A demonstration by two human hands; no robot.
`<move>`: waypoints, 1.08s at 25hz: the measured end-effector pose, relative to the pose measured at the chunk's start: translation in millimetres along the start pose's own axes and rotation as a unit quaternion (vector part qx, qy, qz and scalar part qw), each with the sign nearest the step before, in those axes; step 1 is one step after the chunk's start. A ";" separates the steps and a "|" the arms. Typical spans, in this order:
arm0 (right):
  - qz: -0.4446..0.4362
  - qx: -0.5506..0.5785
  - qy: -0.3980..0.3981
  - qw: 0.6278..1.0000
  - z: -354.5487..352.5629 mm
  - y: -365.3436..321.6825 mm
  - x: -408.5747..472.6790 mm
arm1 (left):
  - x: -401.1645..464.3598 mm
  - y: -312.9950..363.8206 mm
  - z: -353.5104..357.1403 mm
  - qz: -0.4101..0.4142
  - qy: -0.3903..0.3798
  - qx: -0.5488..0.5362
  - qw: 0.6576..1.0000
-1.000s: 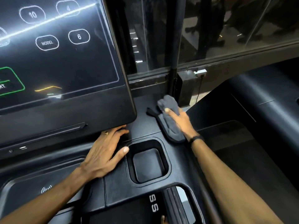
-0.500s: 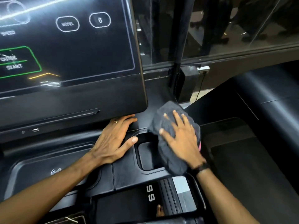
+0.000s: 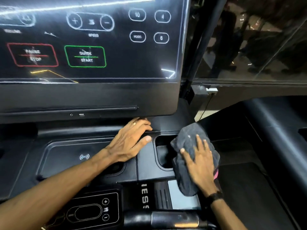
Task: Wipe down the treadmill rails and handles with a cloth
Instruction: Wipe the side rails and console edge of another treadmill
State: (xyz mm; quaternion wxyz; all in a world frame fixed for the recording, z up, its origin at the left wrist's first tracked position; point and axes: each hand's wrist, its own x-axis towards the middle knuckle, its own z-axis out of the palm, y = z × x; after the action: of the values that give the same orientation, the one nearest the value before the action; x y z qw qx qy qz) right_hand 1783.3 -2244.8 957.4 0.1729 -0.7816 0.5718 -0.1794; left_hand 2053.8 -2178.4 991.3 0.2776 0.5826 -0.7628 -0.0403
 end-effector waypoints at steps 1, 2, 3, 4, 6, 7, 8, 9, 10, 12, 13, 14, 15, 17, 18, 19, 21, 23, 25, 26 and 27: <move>-0.023 -0.055 -0.021 0.998 2.9 -12.9 -2.6 | -2.8 -1.9 -8.2 0.006 -0.001 0.002 1.000; -0.041 -0.105 -0.051 0.992 8.0 -26.8 -0.9 | -6.5 -4.9 -18.2 0.015 -0.001 0.010 1.000; -0.056 -0.136 -0.075 0.986 14.4 -40.9 2.0 | -11.4 -7.8 -27.8 0.026 0.001 0.023 0.999; -0.069 -0.141 -0.089 0.984 20.9 -55.6 5.6 | -17.4 -11.3 -36.5 0.035 0.006 0.034 0.999; -0.084 -0.085 -0.105 0.987 31.8 -85.8 10.4 | -31.9 -17.8 -52.9 0.038 0.028 0.043 0.998; -0.092 -0.054 -0.113 0.988 35.9 -98.4 11.0 | -39.2 -20.9 -59.8 0.030 0.040 0.044 0.998; -0.108 -0.039 -0.121 0.986 38.0 -109.7 9.3 | -45.8 -24.0 -64.7 0.022 0.049 0.046 0.998; -0.135 -0.040 -0.124 0.982 40.4 -118.8 3.5 | -51.0 -26.6 -67.6 0.017 0.053 0.047 0.997; -0.179 -0.048 -0.124 0.975 42.9 -127.0 -7.9 | -55.3 -28.9 -69.2 0.017 0.054 0.046 0.997; -0.292 -0.056 -0.125 0.947 48.1 -136.4 -42.6 | -59.4 -31.2 -68.3 0.027 0.046 0.041 0.998; -0.335 -0.066 -0.133 0.931 50.4 -136.1 -55.9 | -58.7 -30.9 -67.5 0.034 0.046 0.040 0.998; -0.356 -0.074 -0.137 0.921 53.3 -133.0 -56.0 | -57.1 -29.7 -66.8 0.038 0.047 0.041 0.997; -0.358 -0.072 -0.131 0.921 54.5 -129.5 -41.6 | -54.6 -27.3 -66.6 0.042 0.046 0.042 0.997; -0.299 -0.070 -0.117 0.944 53.7 -124.6 8.7 | -48.9 -21.5 -66.9 0.042 0.041 0.054 0.997; -0.246 -0.073 -0.110 0.960 48.9 -121.8 35.0 | -45.3 -18.3 -66.6 0.038 0.036 0.064 0.997; -0.190 -0.073 -0.105 0.973 45.2 -117.9 49.4 | -42.1 -14.3 -65.1 0.032 0.031 0.073 0.996; -0.173 -0.030 -0.098 0.980 44.0 -109.6 40.2 | -36.9 -6.5 -57.2 0.022 0.032 0.074 0.996; -0.252 0.030 -0.107 0.961 39.0 -97.5 -11.6 | -30.1 0.8 -44.4 0.035 0.030 0.062 0.997; -0.306 0.025 -0.102 0.946 26.6 -68.9 -60.9 | -20.7 4.3 -29.1 0.063 0.018 0.053 0.997; -0.303 0.014 -0.087 0.949 19.9 -49.8 -73.1 | -15.7 5.4 -22.0 0.077 0.006 0.049 0.996; -0.271 0.009 -0.063 0.960 12.1 -28.2 -79.3 | -9.9 7.6 -12.7 0.094 -0.012 0.046 0.994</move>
State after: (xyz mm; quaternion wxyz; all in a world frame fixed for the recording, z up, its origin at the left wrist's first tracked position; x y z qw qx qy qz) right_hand 1790.2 -2160.2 953.7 0.1608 -0.9155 0.3248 -0.1748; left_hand 2054.9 -2163.6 1001.1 0.2441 0.5197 -0.8186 0.0142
